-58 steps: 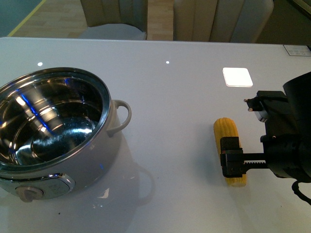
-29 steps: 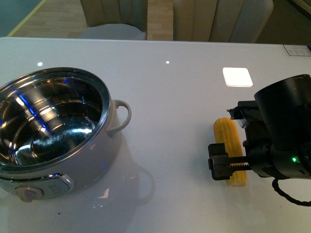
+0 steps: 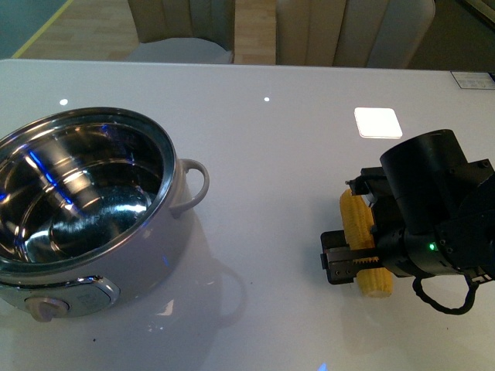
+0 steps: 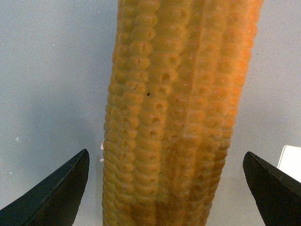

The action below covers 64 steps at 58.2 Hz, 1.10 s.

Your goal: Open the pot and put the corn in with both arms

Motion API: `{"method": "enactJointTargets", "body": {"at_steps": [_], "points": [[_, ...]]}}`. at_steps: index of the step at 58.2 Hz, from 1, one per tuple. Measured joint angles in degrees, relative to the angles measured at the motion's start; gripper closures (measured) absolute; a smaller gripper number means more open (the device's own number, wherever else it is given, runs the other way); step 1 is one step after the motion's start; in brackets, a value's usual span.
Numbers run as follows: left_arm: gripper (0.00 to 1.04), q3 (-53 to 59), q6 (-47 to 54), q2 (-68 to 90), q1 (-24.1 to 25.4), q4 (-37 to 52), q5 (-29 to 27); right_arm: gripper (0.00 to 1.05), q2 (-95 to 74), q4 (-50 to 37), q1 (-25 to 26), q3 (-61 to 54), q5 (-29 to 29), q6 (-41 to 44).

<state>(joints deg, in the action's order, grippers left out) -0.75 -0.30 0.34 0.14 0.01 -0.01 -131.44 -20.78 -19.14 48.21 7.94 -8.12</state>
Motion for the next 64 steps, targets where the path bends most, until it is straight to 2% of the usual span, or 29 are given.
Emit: {"method": "enactJointTargets", "body": {"at_steps": [8,13,17,26,30,44,48,64], "points": [[0.07,0.0,0.0,0.0,0.0,0.0,0.0,0.11,-0.6,0.2,-0.2,0.9,0.0,0.1],[0.07,0.0,0.0,0.0,0.0,0.0,0.0,0.29,-0.8,0.1,-0.6,1.0,0.0,0.3],[0.07,0.0,0.0,0.0,0.0,0.0,0.0,0.39,-0.9,0.1,-0.8,1.1,0.0,0.3],[0.07,0.0,0.0,0.0,0.0,0.0,0.0,0.61,-0.9,0.1,-1.1,1.0,0.0,0.3],[0.07,0.0,0.0,0.0,0.0,0.0,0.0,0.66,-0.7,-0.1,-1.1,0.9,0.0,0.3],[0.07,0.0,0.0,0.0,0.0,0.0,0.0,0.66,2.4,-0.2,-1.3,-3.0,-0.7,0.3],[0.07,0.0,0.0,0.0,0.0,0.0,0.0,0.59,5.0,-0.3,-1.6,-4.7,-0.9,0.3],[0.07,0.0,0.0,0.0,0.0,0.0,0.0,0.54,23.1,2.0,-4.0,-9.9,-6.9,-0.5]]}}
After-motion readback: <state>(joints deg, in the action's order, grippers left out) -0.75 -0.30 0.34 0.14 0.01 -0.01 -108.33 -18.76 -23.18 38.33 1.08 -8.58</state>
